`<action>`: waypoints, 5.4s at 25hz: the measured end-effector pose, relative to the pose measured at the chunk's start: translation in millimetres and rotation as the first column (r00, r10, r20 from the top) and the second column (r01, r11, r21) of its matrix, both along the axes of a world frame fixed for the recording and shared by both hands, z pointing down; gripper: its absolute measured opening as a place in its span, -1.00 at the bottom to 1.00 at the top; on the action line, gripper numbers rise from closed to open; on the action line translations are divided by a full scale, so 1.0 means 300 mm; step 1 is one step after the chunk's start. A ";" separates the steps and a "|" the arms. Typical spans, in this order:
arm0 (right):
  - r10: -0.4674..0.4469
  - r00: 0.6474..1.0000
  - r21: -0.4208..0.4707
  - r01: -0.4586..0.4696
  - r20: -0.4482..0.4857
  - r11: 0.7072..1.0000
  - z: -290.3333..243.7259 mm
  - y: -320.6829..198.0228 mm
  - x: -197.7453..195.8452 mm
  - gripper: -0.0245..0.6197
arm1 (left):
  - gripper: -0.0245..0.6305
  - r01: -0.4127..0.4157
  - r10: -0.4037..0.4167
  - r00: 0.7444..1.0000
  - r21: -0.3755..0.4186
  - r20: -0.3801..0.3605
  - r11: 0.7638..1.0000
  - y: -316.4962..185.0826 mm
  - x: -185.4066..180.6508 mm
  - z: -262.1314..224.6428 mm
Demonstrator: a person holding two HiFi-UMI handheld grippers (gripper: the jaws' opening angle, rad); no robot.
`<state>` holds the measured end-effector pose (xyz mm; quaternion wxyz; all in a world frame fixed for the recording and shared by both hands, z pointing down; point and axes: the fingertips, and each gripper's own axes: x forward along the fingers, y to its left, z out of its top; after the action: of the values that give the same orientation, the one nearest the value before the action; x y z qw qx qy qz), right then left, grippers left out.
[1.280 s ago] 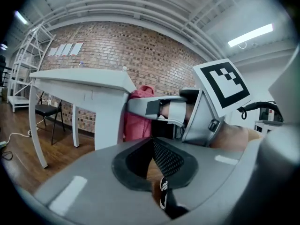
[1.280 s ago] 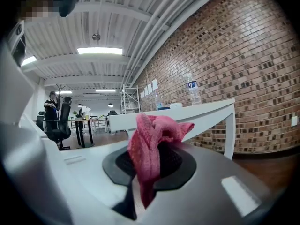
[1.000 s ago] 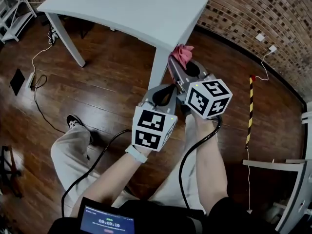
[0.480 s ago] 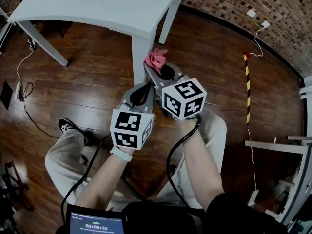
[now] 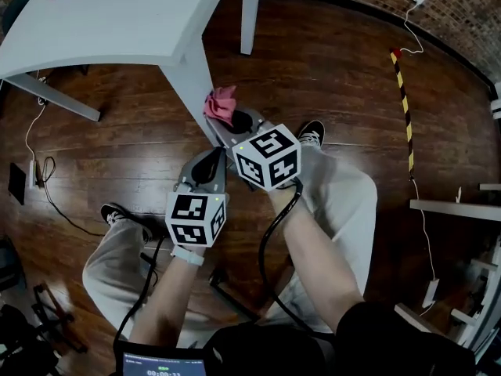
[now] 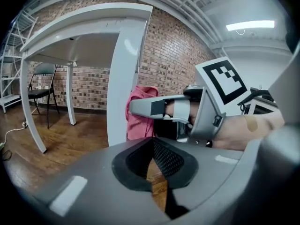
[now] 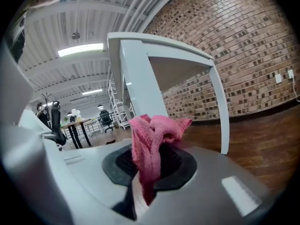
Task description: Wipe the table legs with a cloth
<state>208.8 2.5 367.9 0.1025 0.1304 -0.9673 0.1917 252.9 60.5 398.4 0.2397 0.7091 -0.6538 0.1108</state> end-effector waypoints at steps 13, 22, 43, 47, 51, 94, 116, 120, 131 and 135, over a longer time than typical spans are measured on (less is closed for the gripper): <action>0.060 0.996 -0.126 -0.067 -0.059 0.990 0.339 -0.096 -0.018 -0.77 | -0.93 0.063 -0.059 0.998 -0.166 0.029 0.984 -0.013 -0.101 0.283; 0.103 0.990 -0.367 -0.130 -0.093 0.921 0.659 -0.075 -0.008 -0.77 | -0.93 0.065 -0.047 0.997 -0.288 0.069 0.955 -0.066 -0.103 0.493; 0.042 0.966 -0.727 -0.220 -0.254 0.650 1.292 -0.081 0.010 -0.77 | -0.93 0.093 -0.036 0.994 -0.634 0.103 0.767 -0.116 -0.090 1.008; 0.004 0.967 -0.771 -0.205 -0.254 0.602 1.364 -0.075 0.002 -0.77 | -0.93 0.136 -0.061 0.989 -0.676 0.134 0.724 -0.130 -0.114 1.092; -0.021 0.963 -0.807 -0.213 -0.269 0.550 1.431 -0.070 0.003 -0.77 | -0.93 0.149 -0.089 0.989 -0.715 0.121 0.683 -0.136 -0.110 1.162; -0.372 0.928 -0.809 0.243 0.032 0.535 0.919 -0.181 -0.164 -0.77 | -0.93 0.274 -0.258 0.961 -0.478 0.100 0.835 -0.235 -0.048 0.776; -0.037 0.922 -0.482 0.236 0.386 0.844 -0.285 -0.234 -0.027 -0.77 | -0.93 0.256 -0.258 0.960 0.027 0.113 0.966 -0.024 -0.115 -0.091; -0.038 0.900 -0.411 0.236 0.435 0.881 -0.475 -0.179 0.028 -0.77 | -0.93 0.251 -0.259 0.960 0.083 0.104 0.965 0.029 -0.101 -0.200; -0.181 0.885 -0.296 0.327 0.429 0.898 -0.599 0.139 0.066 -0.77 | -0.93 0.202 -0.229 0.967 0.220 0.108 0.954 0.143 -0.109 -0.403; -0.210 0.884 -0.294 0.350 0.417 0.889 -0.602 0.195 -0.025 -0.77 | -0.93 0.195 -0.230 0.966 0.248 0.120 0.949 0.135 -0.166 -0.461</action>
<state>201.4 61.1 187.5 -0.0343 -0.0732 -0.9255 0.3699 203.2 101.1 260.1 0.1158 0.6475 -0.7510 0.0586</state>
